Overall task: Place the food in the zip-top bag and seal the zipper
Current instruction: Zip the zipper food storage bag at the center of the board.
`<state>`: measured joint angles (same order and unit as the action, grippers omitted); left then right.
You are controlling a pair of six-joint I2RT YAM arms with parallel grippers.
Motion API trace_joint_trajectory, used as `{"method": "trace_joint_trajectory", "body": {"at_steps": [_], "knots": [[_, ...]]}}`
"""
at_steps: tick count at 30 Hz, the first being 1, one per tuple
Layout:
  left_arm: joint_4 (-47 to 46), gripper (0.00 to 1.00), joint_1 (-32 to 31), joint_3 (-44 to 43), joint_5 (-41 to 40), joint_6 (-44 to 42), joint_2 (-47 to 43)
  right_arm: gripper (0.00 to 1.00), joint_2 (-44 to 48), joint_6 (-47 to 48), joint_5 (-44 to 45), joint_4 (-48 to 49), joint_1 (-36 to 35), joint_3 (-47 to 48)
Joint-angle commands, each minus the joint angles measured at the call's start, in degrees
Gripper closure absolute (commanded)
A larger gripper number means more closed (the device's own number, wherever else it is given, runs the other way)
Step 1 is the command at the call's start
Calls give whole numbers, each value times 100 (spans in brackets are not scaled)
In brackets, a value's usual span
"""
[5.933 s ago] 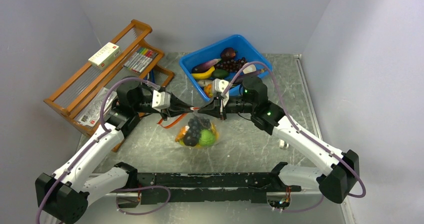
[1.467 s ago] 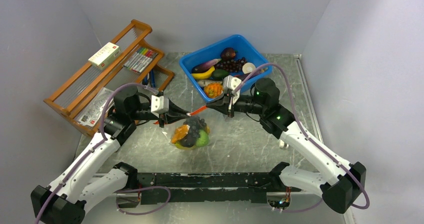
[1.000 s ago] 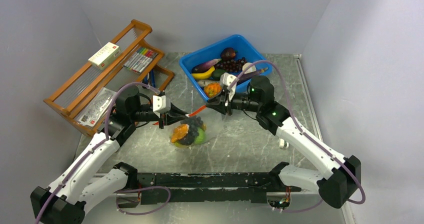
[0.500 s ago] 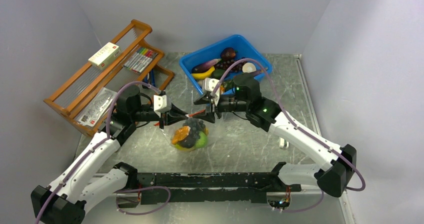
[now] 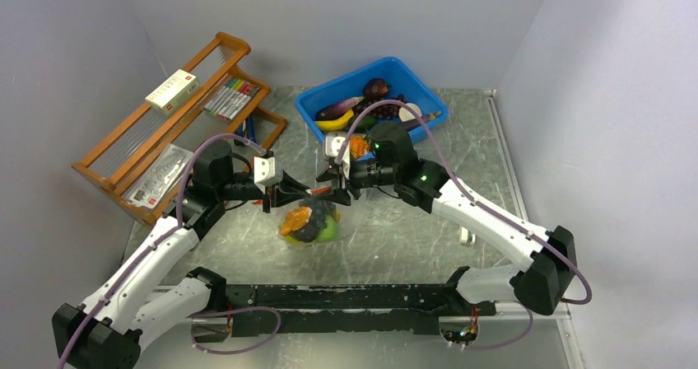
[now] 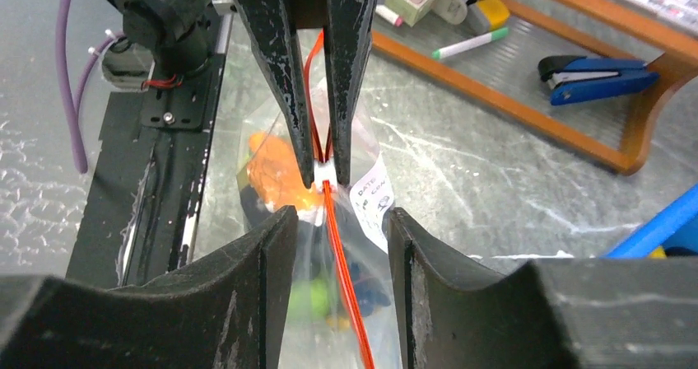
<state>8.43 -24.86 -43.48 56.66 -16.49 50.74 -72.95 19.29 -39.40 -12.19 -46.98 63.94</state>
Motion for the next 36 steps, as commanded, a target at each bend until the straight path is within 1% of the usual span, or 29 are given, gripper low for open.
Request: {"method": "trace_joint_trajectory", "body": {"at_steps": [1, 2, 3, 4, 6, 7, 10, 14, 16, 23, 32, 36], "knots": [[-279, 93, 16, -89, 196, -63, 22, 58, -122, 225, -139, -346, -44, 167], [-296, 93, 16, -90, 200, -54, 29, 60, -123, 242, -113, -353, -51, 160], [-305, 93, 21, -90, 204, -55, 31, 66, -119, 279, -67, -357, -53, 147], [-317, 93, 17, -90, 212, -48, 39, 74, -108, 310, -15, -358, -50, 145], [-280, 93, 17, -105, 207, -55, 47, 95, -15, 369, 90, -288, -56, 84], [-252, 93, 23, -124, 198, -75, 46, 100, 43, 436, 99, -252, -55, 50], [-113, 93, 21, -161, 175, -127, 20, 100, 247, 610, 214, -133, -44, -69], [166, 93, 17, -281, 51, -255, -41, 100, 354, 810, 812, -271, -29, -81], [283, 93, 17, -324, 0, -298, -76, 100, 363, 832, 963, -350, -22, -63], [609, 93, 17, -429, -189, -389, -111, 100, 591, 683, 1200, -173, 25, -185], [630, 93, 16, -283, -349, -267, -342, 100, 657, 420, 1594, -234, 243, -172], [685, 93, 17, -246, -420, -216, -429, 100, 730, 265, 1473, -251, 397, -200]]}}
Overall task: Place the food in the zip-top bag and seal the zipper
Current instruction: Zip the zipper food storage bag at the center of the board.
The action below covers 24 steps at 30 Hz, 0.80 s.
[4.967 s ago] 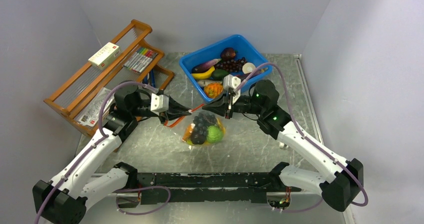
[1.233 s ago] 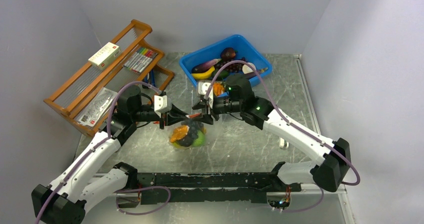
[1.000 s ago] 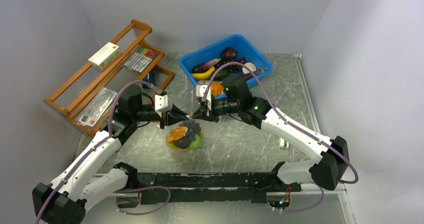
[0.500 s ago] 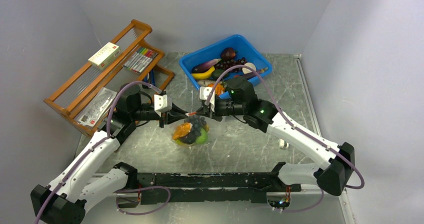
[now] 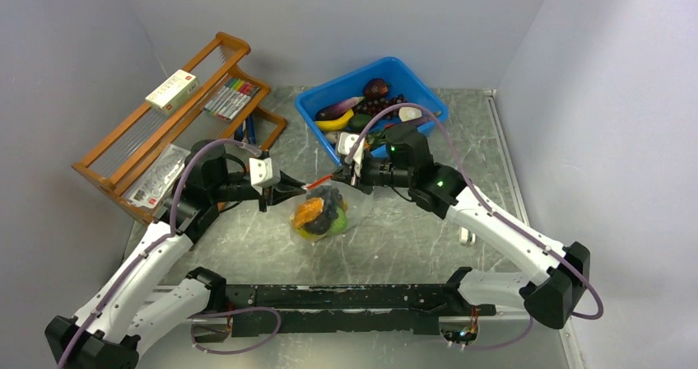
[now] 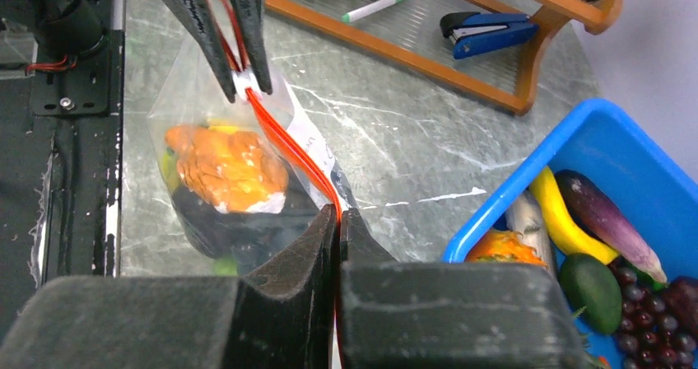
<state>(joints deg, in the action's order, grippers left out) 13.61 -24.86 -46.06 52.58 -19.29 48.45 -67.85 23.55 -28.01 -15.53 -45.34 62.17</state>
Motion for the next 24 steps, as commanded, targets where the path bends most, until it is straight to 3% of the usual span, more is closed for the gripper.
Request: {"method": "trace_joint_trajectory", "body": {"at_steps": [1, 24], "knots": [[146, 93, 17, 31, -37, 105, -236, 100, 239, -181, 303, 62, 236, -11], [1224, 93, 17, -315, -519, -347, -700, 100, 683, -791, 848, 41, 757, -102]]}}
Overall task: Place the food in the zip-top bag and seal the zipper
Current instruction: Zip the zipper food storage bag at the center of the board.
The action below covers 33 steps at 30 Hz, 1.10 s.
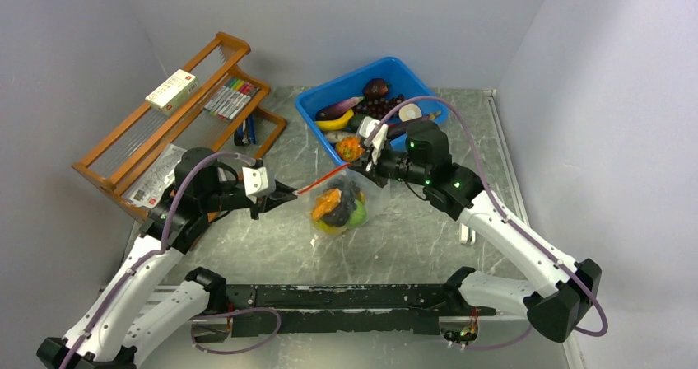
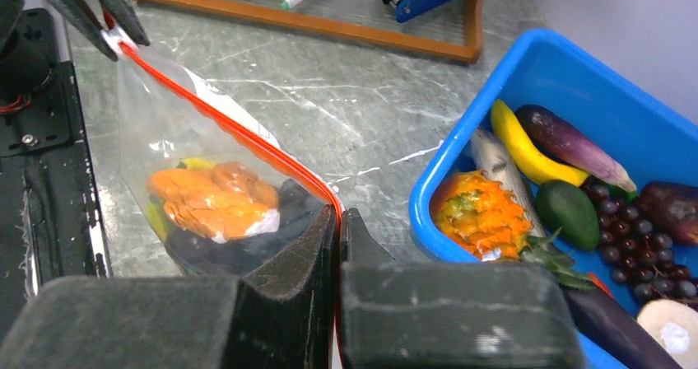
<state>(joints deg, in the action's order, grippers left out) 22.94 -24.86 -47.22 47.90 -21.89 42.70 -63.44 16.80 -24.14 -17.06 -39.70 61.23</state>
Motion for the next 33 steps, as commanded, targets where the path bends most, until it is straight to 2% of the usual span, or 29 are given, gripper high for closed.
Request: {"method": "trace_joint_trajectory", "body": {"at_steps": [1, 17, 22, 24, 28, 33], "knots": [[320, 93, 17, -202, -71, -92, -142, 100, 256, -149, 500, 171, 239, -6], [584, 93, 17, -256, -564, -282, -295, 100, 634, -540, 537, 287, 665, -220], [74, 93, 18, -35, -500, -17, -393, 100, 637, -558, -504, 638, 666, -610], [-42, 93, 17, -124, -612, 41, -342, 100, 702, -671, -552, 717, 673, -702], [-332, 93, 17, -382, -785, 139, -278, 100, 1029, -993, -4, 987, 683, -825], [-690, 93, 19, -462, -354, 138, -260, 100, 1121, -883, -682, 423, 679, -508]]}}
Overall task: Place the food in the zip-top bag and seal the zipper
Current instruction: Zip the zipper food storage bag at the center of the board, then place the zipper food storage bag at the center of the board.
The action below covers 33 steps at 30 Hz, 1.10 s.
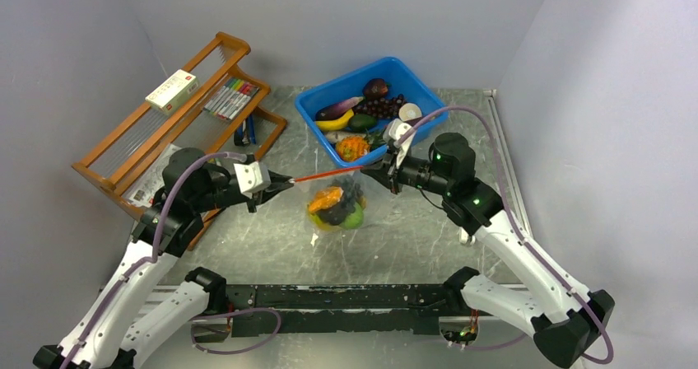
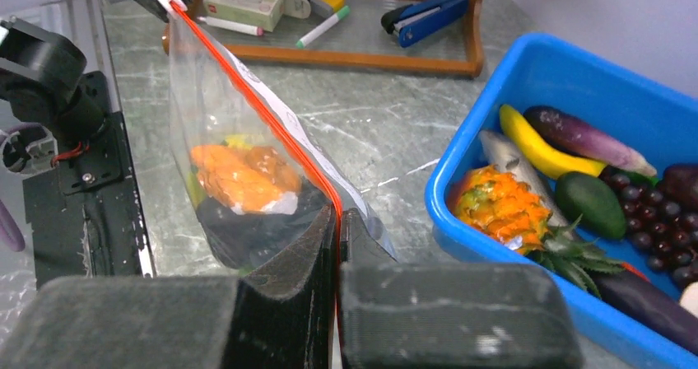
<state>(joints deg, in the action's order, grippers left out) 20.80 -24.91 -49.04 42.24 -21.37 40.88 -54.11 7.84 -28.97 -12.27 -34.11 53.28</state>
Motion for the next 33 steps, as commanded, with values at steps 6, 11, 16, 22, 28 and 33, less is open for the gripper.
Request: {"method": "trace_joint_trajectory", "body": {"at_steps": [6, 11, 16, 22, 28, 33], "knots": [[-429, 93, 21, -159, -175, -4, -127, 100, 486, -160, -810, 211, 124, -109], [-99, 93, 21, -229, -543, -375, -169, 100, 252, -313, -1037, 732, 126, -183], [-87, 93, 21, -316, -1360, -528, -79, 100, -345, -987, -1293, 1643, 123, -83], [284, 93, 22, -633, -904, -613, -84, 100, -570, -1645, -2739, 1914, 111, -228], [506, 93, 21, -488, -310, 29, -326, 100, -47, -2223, -3452, 2028, 106, -1005], [361, 93, 21, -175, 114, 487, -373, 100, 287, -2840, -3335, 2611, 110, -1440]]}}
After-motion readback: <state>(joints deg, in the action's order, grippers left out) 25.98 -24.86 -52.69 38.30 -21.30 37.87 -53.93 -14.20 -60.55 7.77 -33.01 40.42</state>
